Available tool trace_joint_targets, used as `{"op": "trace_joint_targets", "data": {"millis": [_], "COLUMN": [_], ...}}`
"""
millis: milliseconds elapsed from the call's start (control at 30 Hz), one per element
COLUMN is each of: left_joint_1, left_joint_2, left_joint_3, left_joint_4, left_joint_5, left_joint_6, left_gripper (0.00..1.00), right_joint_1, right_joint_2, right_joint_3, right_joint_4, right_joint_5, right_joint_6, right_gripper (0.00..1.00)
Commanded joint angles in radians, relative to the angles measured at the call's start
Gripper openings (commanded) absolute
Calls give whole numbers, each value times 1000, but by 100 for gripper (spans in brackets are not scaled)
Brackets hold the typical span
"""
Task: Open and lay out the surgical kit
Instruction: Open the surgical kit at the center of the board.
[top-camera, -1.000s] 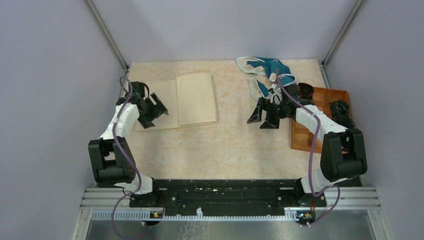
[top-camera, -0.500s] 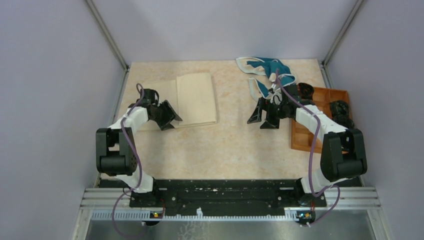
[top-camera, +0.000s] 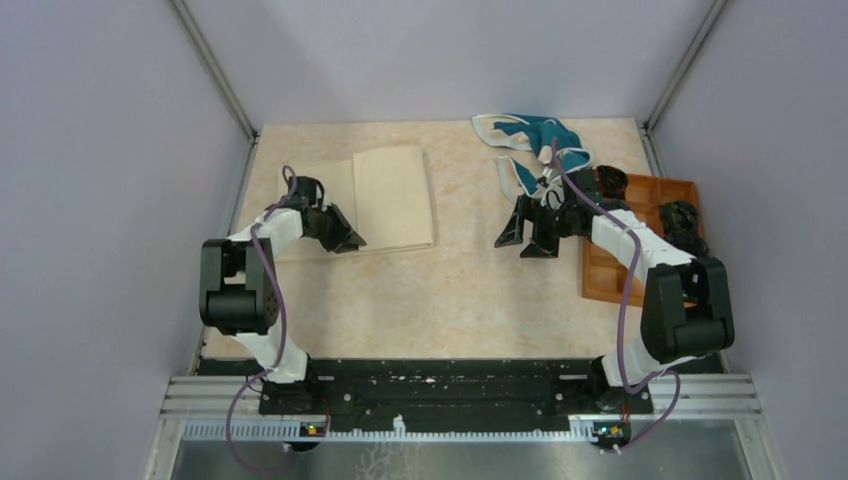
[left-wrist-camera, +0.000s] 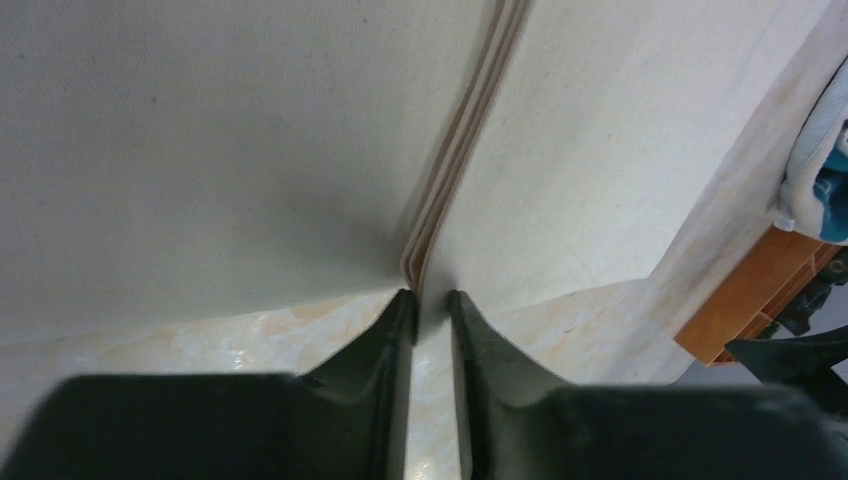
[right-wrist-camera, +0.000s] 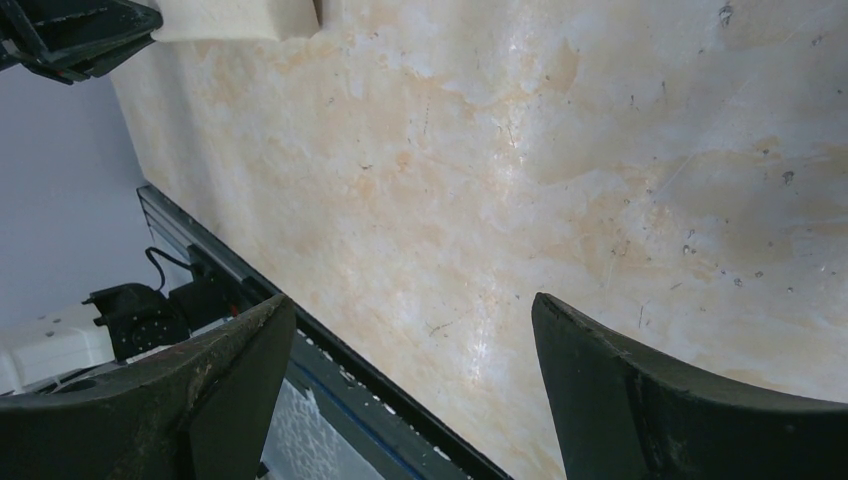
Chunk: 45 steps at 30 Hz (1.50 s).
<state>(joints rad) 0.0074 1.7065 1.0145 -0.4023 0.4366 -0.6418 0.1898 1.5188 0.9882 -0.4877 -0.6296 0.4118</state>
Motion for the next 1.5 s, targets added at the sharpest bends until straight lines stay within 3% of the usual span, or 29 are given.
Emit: {"op": "trace_joint_targets", "data": {"millis": [0, 67, 267, 567, 733, 800, 900, 933, 1200, 1467], "left_joint_1": [-41, -67, -215, -465, -573, -589, -585, -580, -505, -411], "left_joint_2": [-5, -17, 1, 358, 586, 609, 564, 534, 200, 20], "left_joint_3": [56, 89, 272, 743, 1110, 1169, 1141, 1112, 768, 557], "left_joint_4": [35, 19, 21, -15, -100, -112, -124, -128, -190, -322], "left_joint_5": [35, 15, 7, 61, 107, 112, 73, 62, -31, -154], "left_joint_6": [-13, -11, 0, -15, 5, 30, 71, 92, 208, 242], "left_gripper": [18, 10, 9, 5, 17, 32, 66, 71, 88, 90], "right_joint_1": [9, 8, 8, 8, -15, -38, -54, -55, -54, -52], "right_joint_2": [-3, -5, -43, -158, -239, -273, -270, -257, -84, 235], "right_joint_3": [14, 16, 28, 22, 15, 4, 12, 19, 113, 353], "right_joint_4": [6, 0, -25, -57, -75, -65, -62, -65, 48, 216], "right_joint_5": [1, 6, 63, 208, 305, 314, 323, 316, 159, 115], "right_joint_6": [-15, -17, -24, -6, 27, 38, 29, 23, 28, 119], "right_gripper": [88, 88, 87, 87, 87, 88, 89, 89, 88, 83]}}
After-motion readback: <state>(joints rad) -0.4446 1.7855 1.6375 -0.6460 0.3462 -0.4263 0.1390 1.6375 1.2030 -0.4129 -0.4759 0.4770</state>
